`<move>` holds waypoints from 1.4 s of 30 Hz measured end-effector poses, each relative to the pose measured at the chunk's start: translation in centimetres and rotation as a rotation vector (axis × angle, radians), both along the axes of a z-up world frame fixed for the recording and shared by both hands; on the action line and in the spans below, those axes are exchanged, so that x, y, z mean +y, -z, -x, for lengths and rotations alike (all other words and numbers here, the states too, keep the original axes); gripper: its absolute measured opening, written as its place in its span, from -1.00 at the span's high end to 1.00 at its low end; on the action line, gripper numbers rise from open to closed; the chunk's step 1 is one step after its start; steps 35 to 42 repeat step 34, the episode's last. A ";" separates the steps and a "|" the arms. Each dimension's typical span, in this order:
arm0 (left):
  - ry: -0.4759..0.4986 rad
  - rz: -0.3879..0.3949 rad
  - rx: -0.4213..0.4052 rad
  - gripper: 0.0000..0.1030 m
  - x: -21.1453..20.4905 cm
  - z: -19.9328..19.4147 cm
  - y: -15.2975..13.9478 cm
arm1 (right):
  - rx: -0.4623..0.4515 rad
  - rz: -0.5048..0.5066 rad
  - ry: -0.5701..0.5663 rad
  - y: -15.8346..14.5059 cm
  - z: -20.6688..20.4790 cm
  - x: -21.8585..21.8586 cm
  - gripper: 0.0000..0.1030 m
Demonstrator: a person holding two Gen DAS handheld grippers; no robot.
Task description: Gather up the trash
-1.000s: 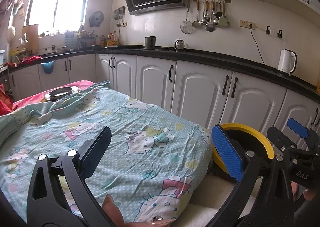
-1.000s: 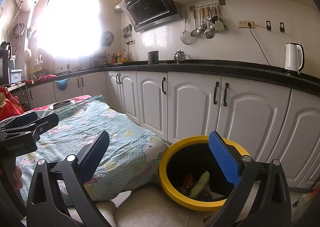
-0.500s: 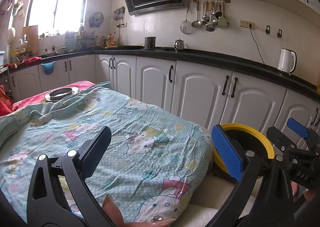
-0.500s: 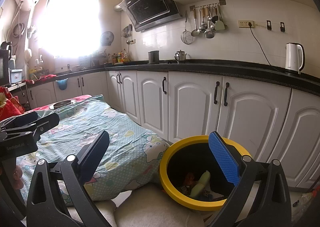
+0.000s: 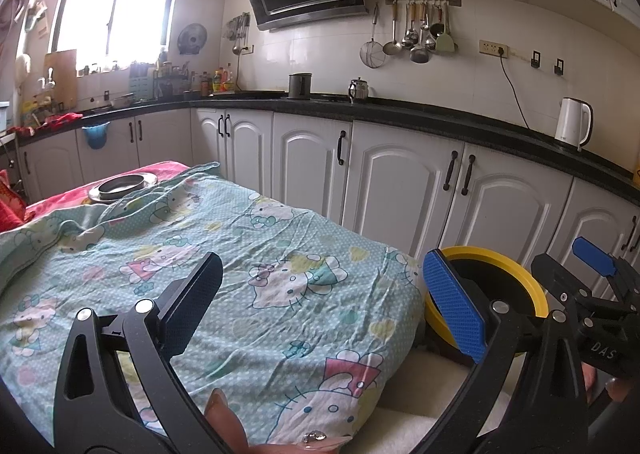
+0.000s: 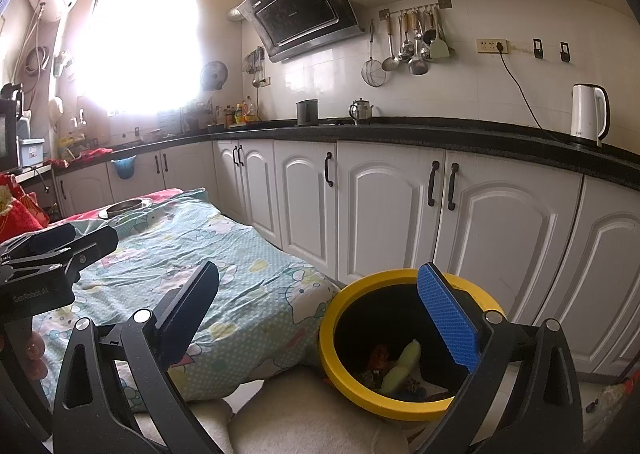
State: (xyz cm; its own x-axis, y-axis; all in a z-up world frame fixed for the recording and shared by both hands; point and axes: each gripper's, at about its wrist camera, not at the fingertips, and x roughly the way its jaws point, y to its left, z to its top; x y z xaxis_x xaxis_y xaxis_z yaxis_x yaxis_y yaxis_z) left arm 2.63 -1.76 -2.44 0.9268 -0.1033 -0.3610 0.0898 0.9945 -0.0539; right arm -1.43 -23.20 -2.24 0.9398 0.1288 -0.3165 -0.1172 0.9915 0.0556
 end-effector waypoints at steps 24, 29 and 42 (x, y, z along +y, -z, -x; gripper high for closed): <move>-0.040 0.056 0.065 -0.79 1.3 -1.0 0.0 | 0.062 -0.026 0.013 0.4 -1.4 0.1 -0.88; -0.167 0.178 0.184 -0.79 8.3 -1.7 0.4 | 0.092 -0.056 -0.069 -0.5 -3.6 3.2 -0.88; -0.635 0.096 0.246 -0.79 22.6 1.2 1.7 | 0.205 -0.065 -0.398 -1.5 -6.6 16.9 -0.88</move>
